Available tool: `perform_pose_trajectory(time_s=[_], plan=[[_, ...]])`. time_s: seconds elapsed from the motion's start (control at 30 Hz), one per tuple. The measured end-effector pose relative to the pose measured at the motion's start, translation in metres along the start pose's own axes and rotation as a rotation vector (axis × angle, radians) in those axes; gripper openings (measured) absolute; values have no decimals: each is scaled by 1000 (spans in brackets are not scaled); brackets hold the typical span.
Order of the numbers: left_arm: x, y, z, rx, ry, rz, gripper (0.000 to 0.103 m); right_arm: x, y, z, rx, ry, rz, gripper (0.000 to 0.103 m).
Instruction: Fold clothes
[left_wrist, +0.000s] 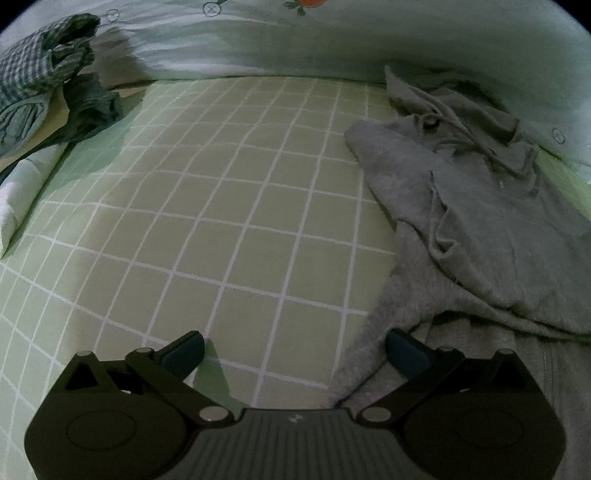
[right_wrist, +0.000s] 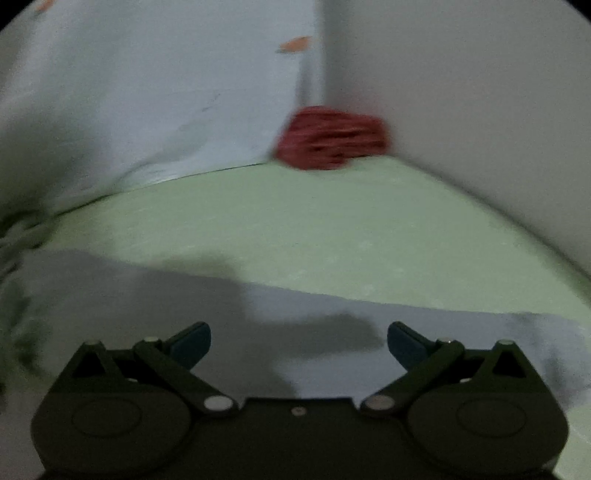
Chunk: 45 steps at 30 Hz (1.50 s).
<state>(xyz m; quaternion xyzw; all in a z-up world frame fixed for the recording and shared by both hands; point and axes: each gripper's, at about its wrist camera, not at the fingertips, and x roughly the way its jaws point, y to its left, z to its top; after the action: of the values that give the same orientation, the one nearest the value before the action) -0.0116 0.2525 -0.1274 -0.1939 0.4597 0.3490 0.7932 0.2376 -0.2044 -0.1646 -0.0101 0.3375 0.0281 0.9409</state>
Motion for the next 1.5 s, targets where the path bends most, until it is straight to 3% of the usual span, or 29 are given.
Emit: perform_pose_trajectory(time_s=[0.23,0.43,0.53,0.83,1.07,1.5], plan=[[-1,-2,-2,1,10,8,103,11,-63,-9,54,-33,-225,103],[-2,-3,-2,-16,18,19,103,16,-108,-18,194,-9,-321,103],[-2,-4,-2,-23,21,24,103,13,-120,-22,245,-10,-338,103],[-2,-5,-2,-31,23,30,103,18,-128,-19,255,-3,-334,103],[-2,-4,-2,-30,27,30,103,13,-147,-18,257,0,-382,103],[-1,-4,-3,-31,24,30,103,12,-160,-17,303,85,-321,103]])
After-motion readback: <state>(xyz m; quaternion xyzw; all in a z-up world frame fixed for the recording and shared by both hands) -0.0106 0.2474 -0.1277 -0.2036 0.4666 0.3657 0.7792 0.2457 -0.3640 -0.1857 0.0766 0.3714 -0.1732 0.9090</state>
